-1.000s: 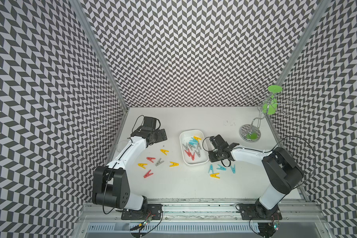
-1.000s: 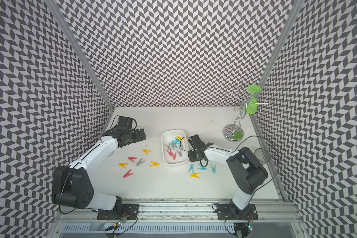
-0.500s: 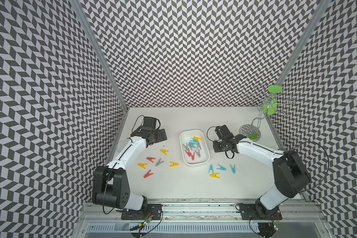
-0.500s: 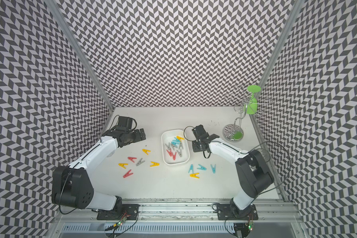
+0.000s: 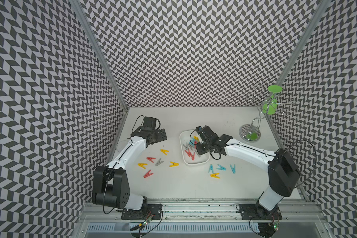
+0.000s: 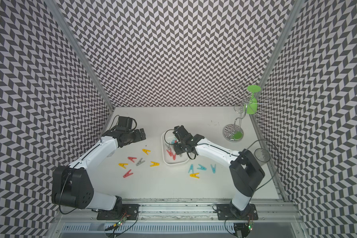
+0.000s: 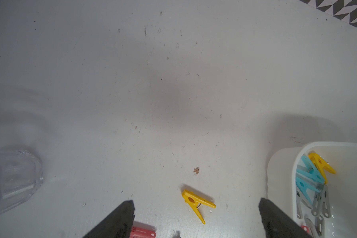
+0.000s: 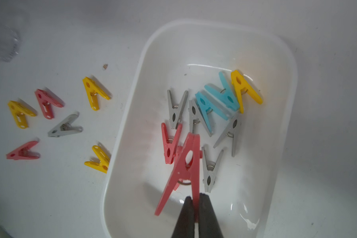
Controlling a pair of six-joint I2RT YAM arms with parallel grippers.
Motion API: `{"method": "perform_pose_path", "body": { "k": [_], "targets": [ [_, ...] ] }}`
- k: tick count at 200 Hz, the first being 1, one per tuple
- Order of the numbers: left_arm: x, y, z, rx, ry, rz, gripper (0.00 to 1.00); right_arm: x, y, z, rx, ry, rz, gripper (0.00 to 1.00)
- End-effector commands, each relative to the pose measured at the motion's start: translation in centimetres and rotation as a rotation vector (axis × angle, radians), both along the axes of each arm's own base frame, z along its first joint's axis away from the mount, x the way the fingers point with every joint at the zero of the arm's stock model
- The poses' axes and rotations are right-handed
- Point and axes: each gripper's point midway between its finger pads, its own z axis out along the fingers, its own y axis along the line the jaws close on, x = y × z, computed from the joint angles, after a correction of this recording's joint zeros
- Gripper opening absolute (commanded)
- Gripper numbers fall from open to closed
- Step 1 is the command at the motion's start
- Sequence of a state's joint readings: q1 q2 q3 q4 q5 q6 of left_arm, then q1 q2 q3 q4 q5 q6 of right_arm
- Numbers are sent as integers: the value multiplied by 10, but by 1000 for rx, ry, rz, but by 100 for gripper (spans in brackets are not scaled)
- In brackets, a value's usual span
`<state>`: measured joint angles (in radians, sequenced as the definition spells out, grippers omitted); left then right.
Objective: Put the clothespins into the storage box
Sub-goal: Place the clothespin in the storage box.
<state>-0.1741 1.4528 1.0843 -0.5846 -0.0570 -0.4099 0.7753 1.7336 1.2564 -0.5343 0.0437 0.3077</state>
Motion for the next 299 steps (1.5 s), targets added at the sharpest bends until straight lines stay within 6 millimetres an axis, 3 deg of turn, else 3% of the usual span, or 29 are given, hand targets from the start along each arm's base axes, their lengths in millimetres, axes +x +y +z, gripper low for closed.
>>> {"method": "perform_pose_path", "body": {
  "k": [1, 66, 174, 211, 235, 273, 299],
  "targets": [
    [-1, 1, 6, -8, -31, 0, 99, -7, -4, -21, -27, 58, 5, 9],
    [-1, 5, 3, -8, -28, 7, 99, -41, -4, -52, -83, 208, 159, 9],
    [-2, 11, 1, -11, -27, 19, 99, -21, -5, -85, -157, 220, 71, 9],
    [-1, 12, 1, -14, -29, 20, 99, -5, -2, -80, -145, 181, 29, 9],
    [2, 13, 6, -13, -37, 21, 99, -1, 6, -72, -125, 176, 43, 15],
    [6, 9, 10, -25, -41, 11, 99, -1, 15, -29, -50, 143, 88, 28],
    [6, 5, 8, -35, -33, 3, 99, 1, 1, 1, -20, 133, 66, 29]
  ]
}}
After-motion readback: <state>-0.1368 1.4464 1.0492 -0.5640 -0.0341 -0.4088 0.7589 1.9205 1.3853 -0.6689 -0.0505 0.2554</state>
